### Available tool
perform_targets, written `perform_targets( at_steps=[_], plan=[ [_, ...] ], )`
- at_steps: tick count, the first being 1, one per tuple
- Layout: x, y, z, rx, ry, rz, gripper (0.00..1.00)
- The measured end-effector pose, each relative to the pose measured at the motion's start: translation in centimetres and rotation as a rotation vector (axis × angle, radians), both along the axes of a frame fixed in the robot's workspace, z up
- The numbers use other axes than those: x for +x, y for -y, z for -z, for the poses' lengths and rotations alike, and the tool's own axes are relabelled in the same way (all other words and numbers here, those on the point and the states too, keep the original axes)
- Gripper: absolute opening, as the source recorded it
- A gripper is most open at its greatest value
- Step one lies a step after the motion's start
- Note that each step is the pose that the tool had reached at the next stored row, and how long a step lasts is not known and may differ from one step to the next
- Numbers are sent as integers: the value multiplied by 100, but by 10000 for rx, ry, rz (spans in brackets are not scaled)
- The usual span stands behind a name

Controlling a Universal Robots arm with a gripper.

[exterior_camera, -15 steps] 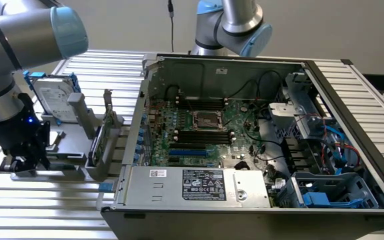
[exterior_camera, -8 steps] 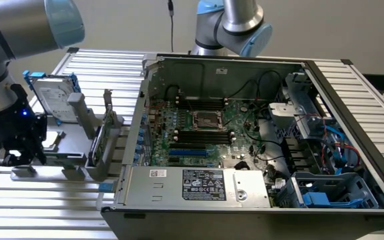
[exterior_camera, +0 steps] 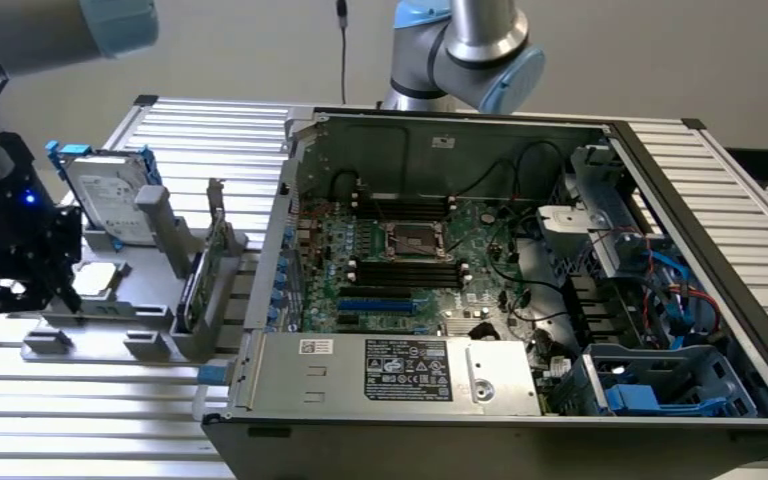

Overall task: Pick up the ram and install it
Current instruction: 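Pick up the ram and move it above insertion slot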

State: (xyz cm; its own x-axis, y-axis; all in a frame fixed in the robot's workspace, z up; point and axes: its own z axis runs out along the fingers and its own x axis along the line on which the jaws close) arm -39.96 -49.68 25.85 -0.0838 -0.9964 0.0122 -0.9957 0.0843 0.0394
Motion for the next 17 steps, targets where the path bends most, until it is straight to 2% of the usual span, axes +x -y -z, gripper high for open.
perform_targets(
  at_steps=[4, 8, 11, 17],
  plan=[
    [31, 0, -180, 0, 0, 4, 14],
    [117, 0, -362, 2, -7, 5, 14],
    [235, 0, -497, 2, -22, 5, 14],
    [508, 2, -771, 38, -72, -5, 14]
  ],
)
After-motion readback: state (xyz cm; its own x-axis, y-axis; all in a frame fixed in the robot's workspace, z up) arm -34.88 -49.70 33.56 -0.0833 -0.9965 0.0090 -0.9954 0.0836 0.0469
